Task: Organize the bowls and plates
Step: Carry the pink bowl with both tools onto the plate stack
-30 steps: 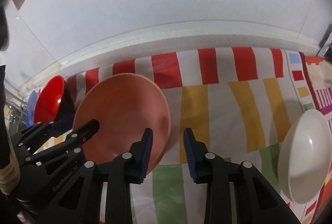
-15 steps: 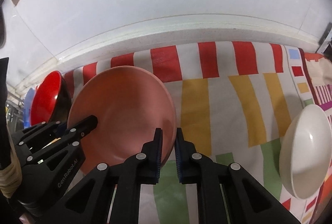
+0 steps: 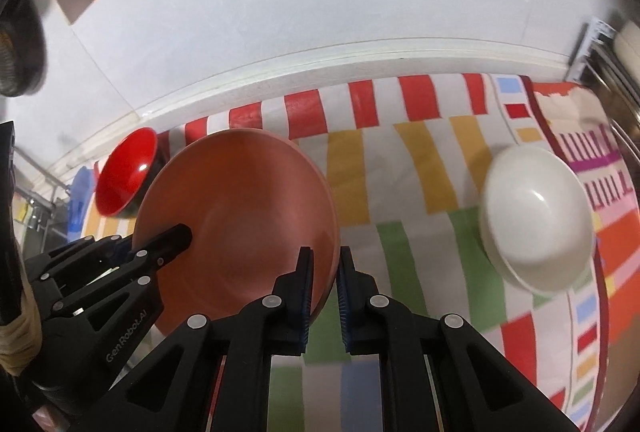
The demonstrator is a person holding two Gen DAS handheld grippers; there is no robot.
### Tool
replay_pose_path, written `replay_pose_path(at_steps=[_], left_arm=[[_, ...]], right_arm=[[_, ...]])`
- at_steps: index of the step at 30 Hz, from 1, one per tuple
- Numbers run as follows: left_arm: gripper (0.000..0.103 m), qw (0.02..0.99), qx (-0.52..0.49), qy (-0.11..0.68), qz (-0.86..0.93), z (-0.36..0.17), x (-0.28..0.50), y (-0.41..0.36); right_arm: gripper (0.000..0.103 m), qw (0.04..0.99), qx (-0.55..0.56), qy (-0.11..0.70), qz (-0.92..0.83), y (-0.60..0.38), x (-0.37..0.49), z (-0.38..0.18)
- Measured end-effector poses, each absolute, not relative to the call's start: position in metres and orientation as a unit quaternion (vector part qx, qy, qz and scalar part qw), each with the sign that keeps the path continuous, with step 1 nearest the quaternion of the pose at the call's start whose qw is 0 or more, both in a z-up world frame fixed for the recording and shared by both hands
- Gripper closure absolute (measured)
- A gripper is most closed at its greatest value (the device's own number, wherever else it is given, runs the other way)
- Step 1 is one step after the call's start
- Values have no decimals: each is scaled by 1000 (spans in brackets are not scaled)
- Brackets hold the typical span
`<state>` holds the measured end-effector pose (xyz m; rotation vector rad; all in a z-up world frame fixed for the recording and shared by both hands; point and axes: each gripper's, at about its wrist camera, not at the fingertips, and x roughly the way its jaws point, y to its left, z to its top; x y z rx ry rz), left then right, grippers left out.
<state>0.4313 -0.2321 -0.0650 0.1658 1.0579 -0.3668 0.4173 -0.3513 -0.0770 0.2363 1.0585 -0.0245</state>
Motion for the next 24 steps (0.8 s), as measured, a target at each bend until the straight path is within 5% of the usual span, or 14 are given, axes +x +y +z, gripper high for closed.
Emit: replay_pose_path(at_steps=[24], left_arm=[[87,817,74,536,-198,-90,304,-247]], right_arm=[[90,854,117,507,-29,-373,285,-77]])
